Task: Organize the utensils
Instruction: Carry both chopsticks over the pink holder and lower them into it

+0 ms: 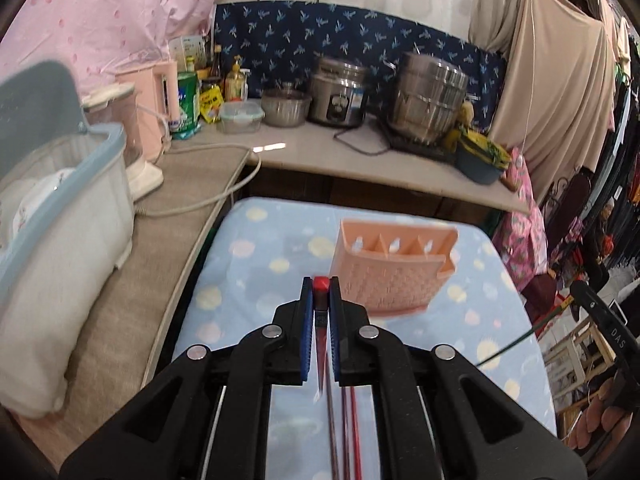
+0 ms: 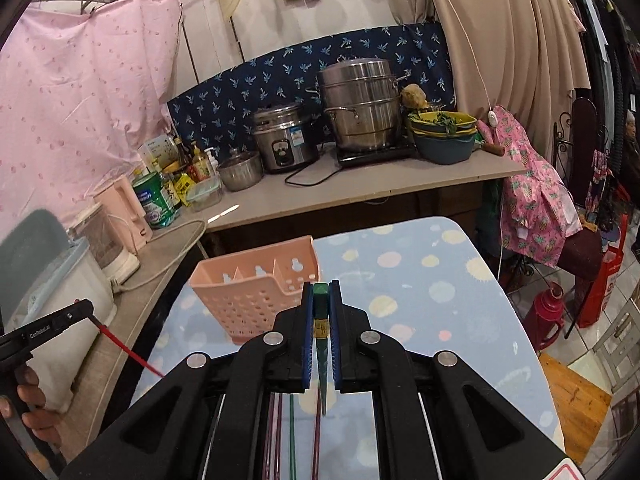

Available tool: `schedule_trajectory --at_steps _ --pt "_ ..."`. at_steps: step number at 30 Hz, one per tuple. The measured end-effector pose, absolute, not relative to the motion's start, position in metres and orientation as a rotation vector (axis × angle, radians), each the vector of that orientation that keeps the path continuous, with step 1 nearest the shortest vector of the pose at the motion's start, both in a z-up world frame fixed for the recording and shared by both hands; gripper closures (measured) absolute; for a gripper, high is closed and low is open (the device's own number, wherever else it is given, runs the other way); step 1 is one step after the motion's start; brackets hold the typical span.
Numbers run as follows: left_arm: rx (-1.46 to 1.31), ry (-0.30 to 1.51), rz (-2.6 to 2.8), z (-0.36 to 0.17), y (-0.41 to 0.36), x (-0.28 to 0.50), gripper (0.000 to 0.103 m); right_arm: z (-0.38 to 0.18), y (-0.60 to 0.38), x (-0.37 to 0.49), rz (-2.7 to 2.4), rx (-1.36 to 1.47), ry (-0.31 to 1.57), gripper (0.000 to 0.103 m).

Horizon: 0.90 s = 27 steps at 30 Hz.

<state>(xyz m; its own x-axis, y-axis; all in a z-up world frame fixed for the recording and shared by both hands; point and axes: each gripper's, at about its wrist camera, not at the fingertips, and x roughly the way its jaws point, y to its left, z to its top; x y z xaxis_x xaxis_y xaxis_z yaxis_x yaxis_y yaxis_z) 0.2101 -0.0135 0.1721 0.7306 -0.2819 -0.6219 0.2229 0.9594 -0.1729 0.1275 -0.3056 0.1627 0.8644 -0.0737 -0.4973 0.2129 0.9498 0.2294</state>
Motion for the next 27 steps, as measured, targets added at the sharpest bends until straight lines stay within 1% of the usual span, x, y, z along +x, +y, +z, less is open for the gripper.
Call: schedule_trajectory --at_steps 5,10,15,19,27 --pt "-0.142 0.636 -0.306 0.212 -0.019 0.236 0.096 0.202 -0.313 0.154 -0.120 0.304 0.422 0.096" --pt "-0.183 0.536 -0.321 0.256 -0.028 0.256 0.096 0.240 -0.315 0.181 -0.096 0.311 0.335 0.096" --pt "-0.192 0.442 -0.300 0.280 -0.036 0.275 0.096 0.255 -0.315 0.212 -0.096 0.302 0.302 0.096" --pt "-0.189 0.436 -0.286 0.267 -0.045 0.295 0.096 0.239 -0.322 0.237 -0.103 0.305 0.329 0.096" --pt "-0.150 0.538 -0.264 0.211 -0.058 0.321 0.096 0.179 -0.325 0.264 -0.115 0.313 0.449 0.096"
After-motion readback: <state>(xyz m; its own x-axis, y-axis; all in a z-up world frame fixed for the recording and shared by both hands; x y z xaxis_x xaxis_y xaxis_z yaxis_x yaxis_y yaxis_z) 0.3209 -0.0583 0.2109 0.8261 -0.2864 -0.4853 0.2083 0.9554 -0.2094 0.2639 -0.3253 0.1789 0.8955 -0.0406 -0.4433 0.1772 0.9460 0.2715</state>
